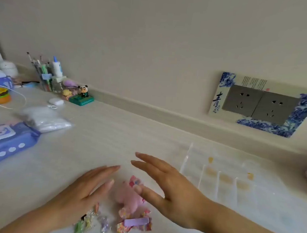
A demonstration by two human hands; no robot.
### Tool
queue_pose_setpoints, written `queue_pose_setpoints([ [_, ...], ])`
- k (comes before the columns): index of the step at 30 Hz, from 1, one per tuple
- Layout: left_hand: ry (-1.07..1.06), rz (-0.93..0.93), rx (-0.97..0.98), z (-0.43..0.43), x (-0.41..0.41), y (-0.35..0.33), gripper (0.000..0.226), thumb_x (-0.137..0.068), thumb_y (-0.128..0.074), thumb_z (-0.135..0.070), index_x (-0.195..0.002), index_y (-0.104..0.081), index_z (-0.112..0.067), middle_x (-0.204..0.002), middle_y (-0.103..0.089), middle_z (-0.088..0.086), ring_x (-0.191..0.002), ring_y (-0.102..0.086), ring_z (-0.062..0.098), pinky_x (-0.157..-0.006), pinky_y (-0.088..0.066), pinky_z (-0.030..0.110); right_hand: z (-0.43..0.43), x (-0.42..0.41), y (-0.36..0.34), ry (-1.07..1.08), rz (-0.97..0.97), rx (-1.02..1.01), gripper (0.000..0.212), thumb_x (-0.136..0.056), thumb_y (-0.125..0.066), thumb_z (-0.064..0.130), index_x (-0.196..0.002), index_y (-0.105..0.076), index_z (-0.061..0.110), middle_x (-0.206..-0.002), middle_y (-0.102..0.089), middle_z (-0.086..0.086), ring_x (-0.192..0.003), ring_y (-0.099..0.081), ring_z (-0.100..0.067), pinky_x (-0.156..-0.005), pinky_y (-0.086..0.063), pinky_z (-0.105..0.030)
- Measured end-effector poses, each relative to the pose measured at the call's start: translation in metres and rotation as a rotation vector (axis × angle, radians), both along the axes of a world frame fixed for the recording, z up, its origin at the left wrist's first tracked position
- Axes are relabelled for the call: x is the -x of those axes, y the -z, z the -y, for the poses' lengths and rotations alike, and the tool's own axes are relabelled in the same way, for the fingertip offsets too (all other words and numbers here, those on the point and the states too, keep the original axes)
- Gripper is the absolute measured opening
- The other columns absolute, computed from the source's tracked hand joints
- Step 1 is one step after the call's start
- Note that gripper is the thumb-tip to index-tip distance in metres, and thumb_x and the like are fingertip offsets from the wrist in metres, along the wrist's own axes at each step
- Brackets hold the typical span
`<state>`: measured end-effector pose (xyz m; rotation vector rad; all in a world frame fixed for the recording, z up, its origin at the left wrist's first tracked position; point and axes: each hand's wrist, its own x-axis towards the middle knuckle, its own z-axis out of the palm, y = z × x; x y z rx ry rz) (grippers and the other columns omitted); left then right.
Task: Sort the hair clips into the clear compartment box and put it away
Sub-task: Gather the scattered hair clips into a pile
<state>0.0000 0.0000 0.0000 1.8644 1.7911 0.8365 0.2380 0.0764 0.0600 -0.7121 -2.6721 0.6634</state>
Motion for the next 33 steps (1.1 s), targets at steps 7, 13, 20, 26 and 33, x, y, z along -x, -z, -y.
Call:
queue_pose_setpoints([
  [7, 0.0, -0.277, 0.042, 0.022, 0.001, 0.033, 0.097, -0.048, 0.009, -0.093, -0.132, -0.016, -0.053, -0.139, -0.017, -0.034, -0.139, 0.0, -0.002, -0.109, 0.014, 0.02, 0.038, 0.023, 0.059, 0.161, 0.142, 0.086, 0.058, -0.093, -0.039, 0.049, -0.146, -0.018, 0.035, -0.158, -0.004, 0.013, -0.144, -0.004, -0.006, -0.114, -0.008, -0.021],
  [13, 0.027, -0.349, 0.127, 0.028, -0.01, 0.029, 0.077, -0.071, -0.001, -0.078, -0.14, -0.013, -0.046, -0.154, -0.012, -0.017, -0.142, -0.001, 0.009, -0.113, 0.005, 0.041, 0.065, 0.019, 0.054, 0.278, 0.123, 0.071, 0.056, -0.09, -0.046, 0.052, -0.14, -0.029, 0.035, -0.155, -0.018, 0.009, -0.143, -0.014, -0.011, -0.117, -0.018, -0.035],
  [20, 0.191, -0.28, 0.049, 0.038, -0.063, 0.036, 0.054, -0.092, -0.007, -0.055, -0.143, -0.012, -0.039, -0.154, -0.016, -0.014, -0.142, -0.006, 0.008, -0.115, -0.001, 0.035, 0.091, -0.025, 0.055, 0.355, 0.151, 0.081, 0.052, -0.091, -0.042, 0.052, -0.14, -0.031, 0.037, -0.154, -0.02, 0.01, -0.138, -0.024, -0.011, -0.112, -0.023, -0.03],
  [26, 0.17, -0.185, -0.105, 0.044, -0.063, 0.025, 0.056, -0.093, -0.016, -0.054, -0.143, -0.024, -0.029, -0.152, -0.025, -0.007, -0.141, -0.014, 0.013, -0.114, -0.008, 0.03, 0.097, -0.033, 0.054, 0.366, 0.115, 0.1, 0.049, -0.094, -0.038, 0.047, -0.141, -0.032, 0.033, -0.154, -0.021, 0.008, -0.141, -0.021, -0.013, -0.116, -0.019, -0.035],
  [33, -0.188, -0.333, 0.032, 0.036, 0.06, 0.023, 0.075, -0.08, -0.007, -0.072, -0.142, -0.022, -0.033, -0.155, -0.018, -0.003, -0.142, -0.01, 0.02, -0.115, -0.006, 0.041, 0.09, 0.029, 0.041, 0.261, 0.23, -0.028, 0.046, -0.092, -0.036, 0.053, -0.137, -0.036, 0.041, -0.156, -0.02, 0.009, -0.144, -0.013, -0.011, -0.118, -0.009, -0.038],
])
